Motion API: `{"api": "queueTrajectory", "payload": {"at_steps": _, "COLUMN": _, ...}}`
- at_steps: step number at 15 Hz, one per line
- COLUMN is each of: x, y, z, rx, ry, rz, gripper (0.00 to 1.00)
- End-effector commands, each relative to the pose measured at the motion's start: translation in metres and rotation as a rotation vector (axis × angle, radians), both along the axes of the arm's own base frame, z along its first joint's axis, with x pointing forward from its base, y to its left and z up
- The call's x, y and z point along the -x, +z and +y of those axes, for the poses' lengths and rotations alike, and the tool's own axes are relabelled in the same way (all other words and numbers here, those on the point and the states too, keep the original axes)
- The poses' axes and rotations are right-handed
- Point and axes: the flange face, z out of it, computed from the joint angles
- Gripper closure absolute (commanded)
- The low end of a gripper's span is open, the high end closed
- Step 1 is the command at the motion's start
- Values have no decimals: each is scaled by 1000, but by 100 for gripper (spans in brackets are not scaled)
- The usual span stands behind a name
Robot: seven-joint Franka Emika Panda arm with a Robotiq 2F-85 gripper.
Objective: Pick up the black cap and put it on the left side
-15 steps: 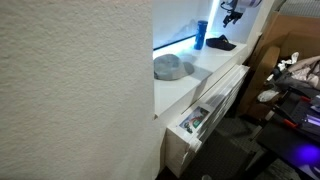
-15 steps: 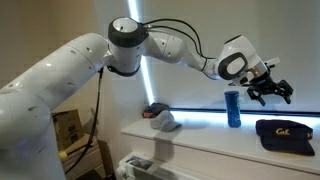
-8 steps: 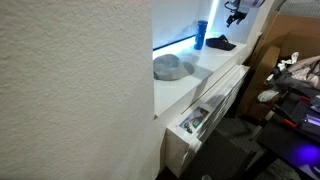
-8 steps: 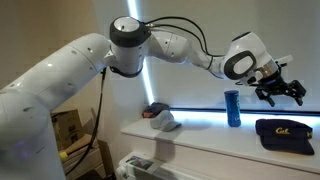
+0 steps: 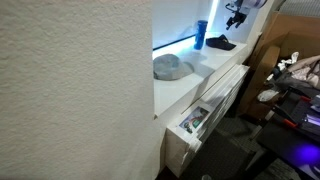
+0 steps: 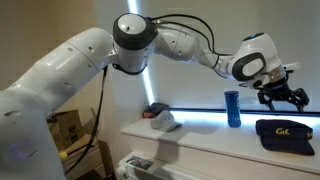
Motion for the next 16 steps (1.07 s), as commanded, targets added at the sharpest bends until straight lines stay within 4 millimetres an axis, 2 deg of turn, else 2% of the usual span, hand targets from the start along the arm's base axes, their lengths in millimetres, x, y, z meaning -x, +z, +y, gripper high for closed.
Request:
{"api": "queueTrajectory", "payload": {"at_steps": 1, "x": 4, "y": -1, "z": -7, "rx": -16, "ry": -12, "rz": 12, "gripper": 0}}
{"api": "queueTrajectory", "payload": {"at_steps": 3, "x": 6, "y": 0, "z": -10, "rx": -24, "ry": -17, "rz": 18, "gripper": 0}}
{"api": "queueTrajectory", "payload": {"at_steps": 4, "x": 5, "y": 2, "z": -4, "rx": -7, "ry": -1, "rz": 15, "gripper": 0}}
{"api": "queueTrajectory", "payload": {"at_steps": 5, "x": 3, "y": 2, "z": 0, "rx": -29, "ry": 49, "rz": 30, "gripper": 0}}
{"api": "queueTrajectory", "payload": {"at_steps": 6, "x": -4, "y": 5, "z": -5, "rx": -77, "ry": 125, "rz": 45, "gripper": 0}}
{"api": "queueTrajectory", "payload": {"at_steps": 10, "x": -21, "y": -12, "z": 12, "rx": -130, "ry": 316, "rz": 111, "gripper": 0}}
{"api": "queueTrajectory", "payload": {"at_steps": 11, "x": -14, "y": -14, "z": 13, "rx": -106, "ry": 233, "rz": 95, "gripper": 0}}
{"api": "queueTrajectory", "payload": {"at_steps": 15, "x": -18, "y": -11, "z": 15, "rx": -125, "ry": 291, "rz": 105, "gripper": 0}}
{"api": "queueTrajectory", "payload": {"at_steps": 16, "x": -14, "y": -13, "z": 13, "rx": -140, "ry": 297, "rz": 95, "gripper": 0}}
